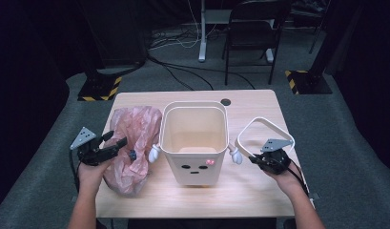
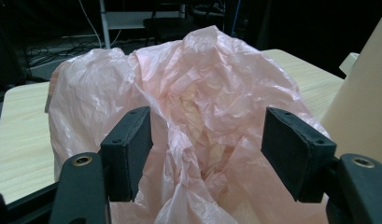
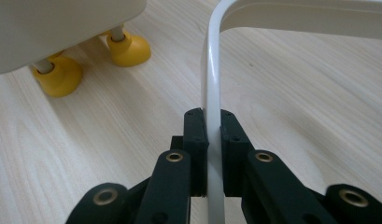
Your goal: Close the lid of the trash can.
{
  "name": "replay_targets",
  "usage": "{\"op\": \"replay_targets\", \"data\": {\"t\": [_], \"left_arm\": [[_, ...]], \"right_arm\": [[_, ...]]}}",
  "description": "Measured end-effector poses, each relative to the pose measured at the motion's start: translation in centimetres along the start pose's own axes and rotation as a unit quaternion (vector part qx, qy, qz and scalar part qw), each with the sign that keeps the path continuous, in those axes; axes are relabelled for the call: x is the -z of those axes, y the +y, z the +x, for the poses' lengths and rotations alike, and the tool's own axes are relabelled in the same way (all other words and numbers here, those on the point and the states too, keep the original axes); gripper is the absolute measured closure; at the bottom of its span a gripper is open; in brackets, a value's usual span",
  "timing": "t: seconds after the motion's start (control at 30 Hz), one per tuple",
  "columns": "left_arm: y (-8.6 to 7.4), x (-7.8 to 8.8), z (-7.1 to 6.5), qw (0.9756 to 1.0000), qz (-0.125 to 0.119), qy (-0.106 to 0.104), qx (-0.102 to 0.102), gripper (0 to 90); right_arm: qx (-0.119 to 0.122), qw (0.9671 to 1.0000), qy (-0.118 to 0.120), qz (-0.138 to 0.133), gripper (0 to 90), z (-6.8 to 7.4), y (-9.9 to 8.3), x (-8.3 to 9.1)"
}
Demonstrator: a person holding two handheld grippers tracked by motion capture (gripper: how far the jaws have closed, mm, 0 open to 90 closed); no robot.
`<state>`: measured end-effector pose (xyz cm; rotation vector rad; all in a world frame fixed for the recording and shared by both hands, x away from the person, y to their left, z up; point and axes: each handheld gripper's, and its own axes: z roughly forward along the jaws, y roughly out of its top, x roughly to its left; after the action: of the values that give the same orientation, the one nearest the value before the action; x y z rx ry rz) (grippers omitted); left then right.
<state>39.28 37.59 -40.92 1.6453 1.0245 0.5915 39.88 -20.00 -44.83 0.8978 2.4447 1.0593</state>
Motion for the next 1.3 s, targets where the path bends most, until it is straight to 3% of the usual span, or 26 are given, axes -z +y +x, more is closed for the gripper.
{"op": "replay_targets", "data": {"t": [0.37, 1.3], "left_arm": [[0.4, 0.2, -0.4, 0.9999, -0.001, 0.003, -0.010, 33.7], [0.0, 0.1, -0.2, 1.0000, 0.001, 0.006, -0.002, 33.3]], "right_arm": [[0.005, 0.9999, 0.003, -0.016, 83.5, 0.0, 1.7, 2.1], [0.026, 0.9987, 0.015, -0.041, 83.5, -0.1, 5.5, 7.0]]}}
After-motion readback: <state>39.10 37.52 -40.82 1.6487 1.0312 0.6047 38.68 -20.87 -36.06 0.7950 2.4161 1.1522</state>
